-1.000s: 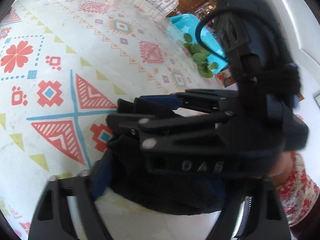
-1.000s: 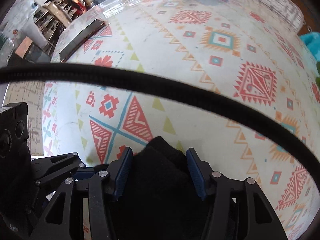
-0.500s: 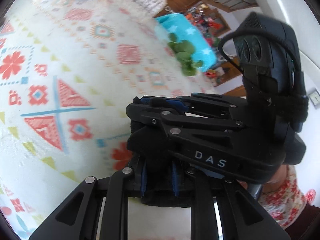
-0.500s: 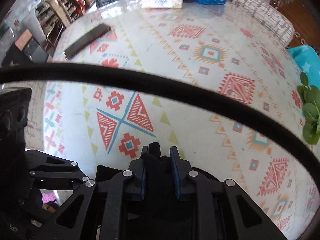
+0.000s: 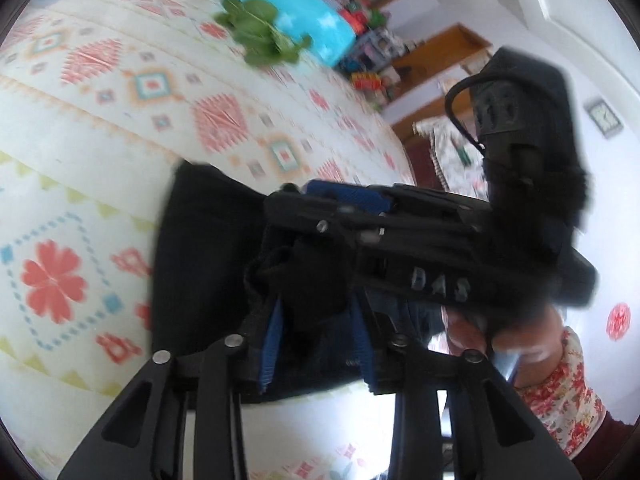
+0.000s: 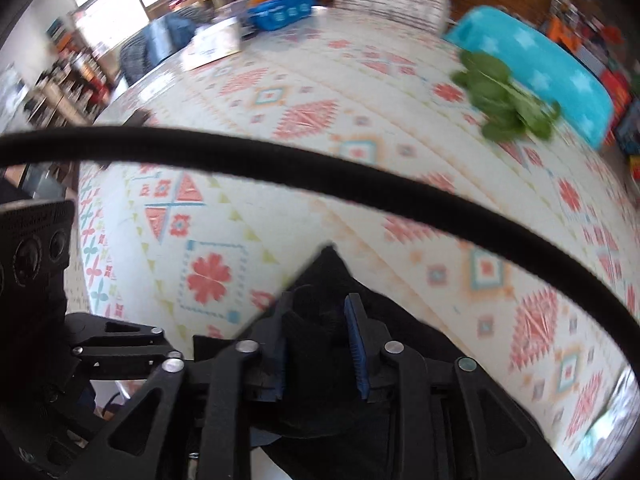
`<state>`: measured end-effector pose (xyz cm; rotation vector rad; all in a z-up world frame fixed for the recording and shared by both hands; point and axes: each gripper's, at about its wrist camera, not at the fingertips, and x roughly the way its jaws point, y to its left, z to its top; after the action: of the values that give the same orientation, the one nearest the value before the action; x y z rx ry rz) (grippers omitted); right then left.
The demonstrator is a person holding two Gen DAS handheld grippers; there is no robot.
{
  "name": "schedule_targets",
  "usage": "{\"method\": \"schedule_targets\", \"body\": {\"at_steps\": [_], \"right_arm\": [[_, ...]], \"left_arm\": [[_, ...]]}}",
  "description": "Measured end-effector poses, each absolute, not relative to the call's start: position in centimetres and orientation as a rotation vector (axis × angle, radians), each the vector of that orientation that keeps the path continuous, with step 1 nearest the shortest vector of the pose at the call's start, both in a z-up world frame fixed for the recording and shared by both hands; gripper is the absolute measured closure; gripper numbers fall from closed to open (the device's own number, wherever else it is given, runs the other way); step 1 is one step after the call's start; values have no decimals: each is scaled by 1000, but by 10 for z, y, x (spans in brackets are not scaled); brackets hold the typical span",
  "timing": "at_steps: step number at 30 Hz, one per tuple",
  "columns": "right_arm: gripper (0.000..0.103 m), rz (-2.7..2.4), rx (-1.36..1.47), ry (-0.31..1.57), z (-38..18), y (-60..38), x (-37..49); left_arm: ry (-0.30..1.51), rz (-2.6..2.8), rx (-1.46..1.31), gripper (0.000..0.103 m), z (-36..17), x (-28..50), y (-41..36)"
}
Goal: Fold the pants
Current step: 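Grasp the folded black pants bundle with both tools and lift it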
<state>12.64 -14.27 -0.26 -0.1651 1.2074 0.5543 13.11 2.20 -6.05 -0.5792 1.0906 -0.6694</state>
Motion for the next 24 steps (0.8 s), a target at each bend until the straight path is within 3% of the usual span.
{"method": "schedule_targets", "body": {"at_steps": [3, 10, 14, 17, 24], "right_arm": [[43, 412, -94, 1197, -9, -190, 122], [42, 141, 96, 1095, 10, -272, 97], [42, 261, 247, 980, 36, -255, 77], [42, 410, 355, 997, 28, -226, 74], [43, 177, 67, 1128, -38, -188, 82]], "left_arm": [[1093, -702, -533, 59, -53, 121, 14], [1103, -632, -474, 51, -47, 98, 44], [1124, -526, -492, 51, -53, 93, 77], [1127, -444, -499, 51, -56, 93, 95], [1098, -349, -405, 49, -47, 88, 108]]}}
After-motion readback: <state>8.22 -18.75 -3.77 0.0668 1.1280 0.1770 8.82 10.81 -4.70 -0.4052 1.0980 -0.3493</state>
